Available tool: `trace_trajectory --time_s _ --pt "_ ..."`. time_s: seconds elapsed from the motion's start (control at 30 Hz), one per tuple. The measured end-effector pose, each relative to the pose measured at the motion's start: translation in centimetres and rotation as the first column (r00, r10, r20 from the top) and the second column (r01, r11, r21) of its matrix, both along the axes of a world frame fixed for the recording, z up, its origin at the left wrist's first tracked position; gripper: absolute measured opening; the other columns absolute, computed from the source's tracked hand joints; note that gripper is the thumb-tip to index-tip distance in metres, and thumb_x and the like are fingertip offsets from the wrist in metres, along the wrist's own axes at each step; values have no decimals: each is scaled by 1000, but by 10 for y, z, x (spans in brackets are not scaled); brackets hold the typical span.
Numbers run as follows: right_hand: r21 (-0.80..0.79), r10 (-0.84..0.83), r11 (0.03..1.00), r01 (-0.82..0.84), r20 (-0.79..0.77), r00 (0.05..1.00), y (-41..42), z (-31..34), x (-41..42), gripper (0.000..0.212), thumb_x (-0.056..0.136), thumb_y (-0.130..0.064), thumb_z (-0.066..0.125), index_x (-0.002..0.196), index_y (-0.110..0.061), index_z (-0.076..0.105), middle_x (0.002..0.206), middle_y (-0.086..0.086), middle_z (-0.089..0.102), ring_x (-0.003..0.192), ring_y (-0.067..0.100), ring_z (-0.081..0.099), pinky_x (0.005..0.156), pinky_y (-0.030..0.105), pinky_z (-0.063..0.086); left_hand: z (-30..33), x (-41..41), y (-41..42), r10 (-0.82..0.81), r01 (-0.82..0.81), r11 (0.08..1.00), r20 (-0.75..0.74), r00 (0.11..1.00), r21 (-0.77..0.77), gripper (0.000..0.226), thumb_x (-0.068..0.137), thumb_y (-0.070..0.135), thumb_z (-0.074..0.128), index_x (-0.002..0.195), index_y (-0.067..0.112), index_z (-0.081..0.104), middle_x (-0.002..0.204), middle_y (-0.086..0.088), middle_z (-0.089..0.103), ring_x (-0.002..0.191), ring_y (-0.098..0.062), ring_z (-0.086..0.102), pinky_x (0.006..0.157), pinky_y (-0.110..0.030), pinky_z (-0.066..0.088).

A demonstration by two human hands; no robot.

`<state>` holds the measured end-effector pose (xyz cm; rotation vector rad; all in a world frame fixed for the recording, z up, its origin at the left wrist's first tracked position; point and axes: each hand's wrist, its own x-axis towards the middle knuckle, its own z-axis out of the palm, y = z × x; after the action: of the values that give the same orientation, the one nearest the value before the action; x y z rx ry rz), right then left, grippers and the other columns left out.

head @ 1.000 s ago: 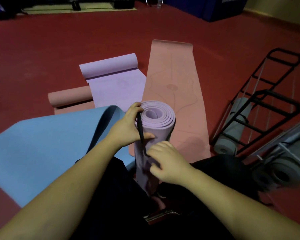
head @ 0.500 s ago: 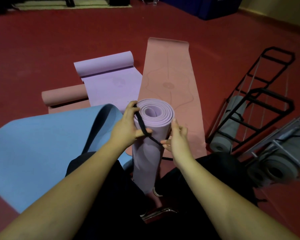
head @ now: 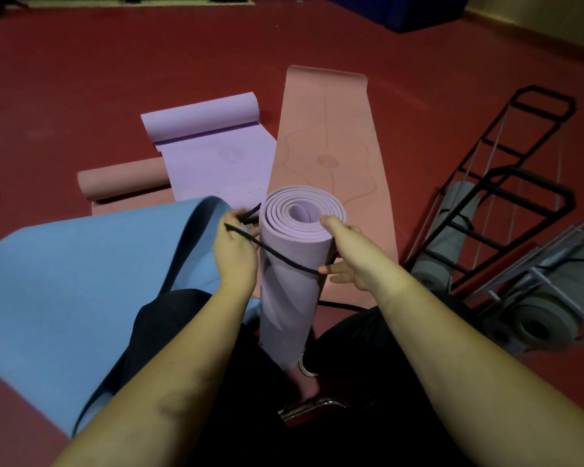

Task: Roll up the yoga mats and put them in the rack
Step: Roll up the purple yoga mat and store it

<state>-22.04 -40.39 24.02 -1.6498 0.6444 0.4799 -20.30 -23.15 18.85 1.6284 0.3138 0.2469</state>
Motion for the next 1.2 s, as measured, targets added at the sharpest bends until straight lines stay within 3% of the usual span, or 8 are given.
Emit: trace_trajectory --time_s 0.2,0.4,0.5,0.6,0.73,0.83,0.97,1.2 --pt "-5 17 1000 -17 23 1000 14 6 8 63 90 -60 52 135 -22 32 116 2 51 80 28 68 92 48 54 -41 -8 13 -95 176 933 -257 962 315 23 92 8 33 88 20 52 93 -11 65 85 -33 58 70 -39 44" --pt "-236 173 960 -154 66 983 7 4 6 77 86 -77 40 140 -21 36 129 4 50 105 27 62 93 46 50 -5 19 45 -301 568 642 -512 805 515 64 94 0 38 153 27 34 148 -6 49 113 -31 58 81 -32 42" --pt "-434 215 891 -129 155 964 4 -4 7 82 90 -76 29 142 -14 44 147 11 36 131 29 43 100 38 34 12 21 45 -264 316 941 -322 909 123 49 103 26 43 151 25 39 147 3 47 124 -20 54 99 -35 42" --pt "-322 100 947 7 315 944 12 -18 7 68 99 -62 28 144 -13 41 150 8 33 135 21 38 97 30 26 16 26 22 -333 239 884 -182 925 -401 58 106 52 21 143 19 50 141 5 56 126 -7 53 104 -25 39" --pt "20 -226 970 244 459 859 22 -25 14 60 100 -58 29 146 -21 42 151 -4 42 137 10 38 115 26 22 9 26 -3 -322 225 897 -213 923 -381 70 104 57 14 120 18 69 111 0 75 111 -15 66 99 -31 49" --pt "273 -379 913 302 300 876 15 -34 27 65 98 -65 29 136 -21 58 136 -4 59 120 10 55 110 32 39 7 34 -16 -245 135 922 -278 929 -362 68 102 61 19 117 22 72 107 4 75 105 -13 66 91 -30 50" --pt "226 -344 927 298 207 916 10 -53 30 61 100 -61 30 135 -20 58 123 -5 58 108 9 48 93 26 36 2 42 -23 -208 46 911 -360 909 -411 62 102 61 23 117 23 70 94 9 72 91 -7 63 66 -21 47" --pt "116 -256 962 248 58 965 2 -106 18 54 101 -54 35 137 -19 56 136 -2 54 117 10 45 93 27 31 -49 41 -19 -192 68 971 -577 794 -229 49 101 47 43 120 9 67 116 -4 70 107 -16 62 67 -33 50"
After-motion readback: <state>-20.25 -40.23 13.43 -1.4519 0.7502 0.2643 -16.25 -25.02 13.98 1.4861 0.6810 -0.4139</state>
